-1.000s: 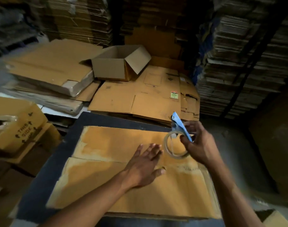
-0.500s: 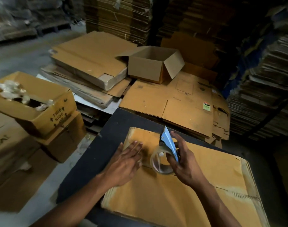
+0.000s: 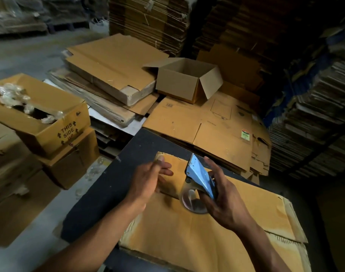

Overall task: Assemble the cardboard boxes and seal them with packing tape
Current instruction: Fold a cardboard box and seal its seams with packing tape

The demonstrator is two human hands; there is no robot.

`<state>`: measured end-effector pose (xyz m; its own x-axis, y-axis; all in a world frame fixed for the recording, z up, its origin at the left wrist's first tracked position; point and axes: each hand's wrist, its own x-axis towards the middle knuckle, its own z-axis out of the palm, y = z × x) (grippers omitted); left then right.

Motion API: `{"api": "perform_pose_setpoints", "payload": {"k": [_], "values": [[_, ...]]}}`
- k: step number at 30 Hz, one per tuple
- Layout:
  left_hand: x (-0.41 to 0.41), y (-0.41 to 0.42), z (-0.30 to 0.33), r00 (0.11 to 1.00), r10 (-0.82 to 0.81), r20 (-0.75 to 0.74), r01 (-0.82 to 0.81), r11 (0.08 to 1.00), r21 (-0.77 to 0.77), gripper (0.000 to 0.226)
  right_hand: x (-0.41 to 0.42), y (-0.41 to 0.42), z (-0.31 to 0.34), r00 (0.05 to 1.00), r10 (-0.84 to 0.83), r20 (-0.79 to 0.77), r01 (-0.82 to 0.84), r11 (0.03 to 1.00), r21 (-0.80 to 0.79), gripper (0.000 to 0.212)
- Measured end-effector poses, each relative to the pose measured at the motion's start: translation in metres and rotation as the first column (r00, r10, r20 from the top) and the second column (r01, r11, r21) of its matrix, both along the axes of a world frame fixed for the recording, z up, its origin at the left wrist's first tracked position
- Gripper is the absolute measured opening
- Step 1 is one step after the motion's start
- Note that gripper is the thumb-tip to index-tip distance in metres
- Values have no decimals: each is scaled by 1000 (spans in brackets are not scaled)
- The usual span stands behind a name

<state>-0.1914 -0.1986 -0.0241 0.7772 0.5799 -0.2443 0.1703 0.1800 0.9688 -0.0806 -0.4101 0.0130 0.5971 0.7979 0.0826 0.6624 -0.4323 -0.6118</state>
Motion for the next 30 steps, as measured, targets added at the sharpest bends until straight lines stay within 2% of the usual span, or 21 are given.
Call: {"api": "perform_pose_setpoints", "payload": {"k": [2, 4, 8, 10, 14, 15, 18, 21, 23, 24, 25, 27, 28, 30], "values": [[-1, -5, 16, 999, -50, -4, 46, 934, -354, 55, -2, 1, 5, 998, 39, 53, -38, 999, -25, 82], [-3, -10, 24, 992, -118, 33, 119, 856, -503, 54, 0, 4, 9, 986, 84, 147, -74, 995, -73, 77], [3, -16, 29, 995, -88, 52, 102, 834, -542, 41, 7, 12, 18, 953, 128, 274, -61, 969, -241, 80], [5, -14, 30, 998, -58, 34, 67, 858, -510, 33, 9, 13, 20, 924, 168, 344, -72, 959, -276, 78], [2, -10, 29, 997, -64, -32, 48, 934, -354, 18, 9, 12, 23, 859, 247, 449, -82, 931, -357, 68], [1, -10, 29, 997, -67, -36, 49, 928, -368, 17, 9, 12, 24, 853, 255, 456, -82, 927, -365, 68], [-6, -4, 25, 996, -84, -32, 53, 831, -553, 18, 4, 12, 22, 858, 266, 439, -103, 927, -361, 67], [-14, 0, 15, 993, -89, -78, 19, 768, -640, 32, -1, 12, 21, 895, 254, 366, -152, 946, -287, 63], [-19, 0, 7, 995, -68, -67, 3, 727, -687, 26, -3, 14, 24, 922, 241, 303, -178, 959, -221, 59], [-21, 1, 5, 997, -42, -69, -17, 727, -686, 22, -4, 15, 27, 921, 251, 299, -189, 957, -221, 58], [-24, 3, 3, 995, -6, -95, -57, 766, -640, 20, -5, 18, 29, 910, 275, 311, -201, 948, -248, 58], [-27, 9, 4, 981, 88, -172, -151, 903, -402, 13, -4, 25, 31, 886, 332, 323, -229, 920, -317, 57], [-28, 13, 6, 977, 130, -171, -175, 943, -283, 9, -3, 29, 31, 886, 346, 310, -238, 911, -337, 57], [-27, 22, 6, 974, 188, -125, -209, 960, -184, 6, -1, 34, 31, 885, 364, 290, -247, 896, -369, 58]]}}
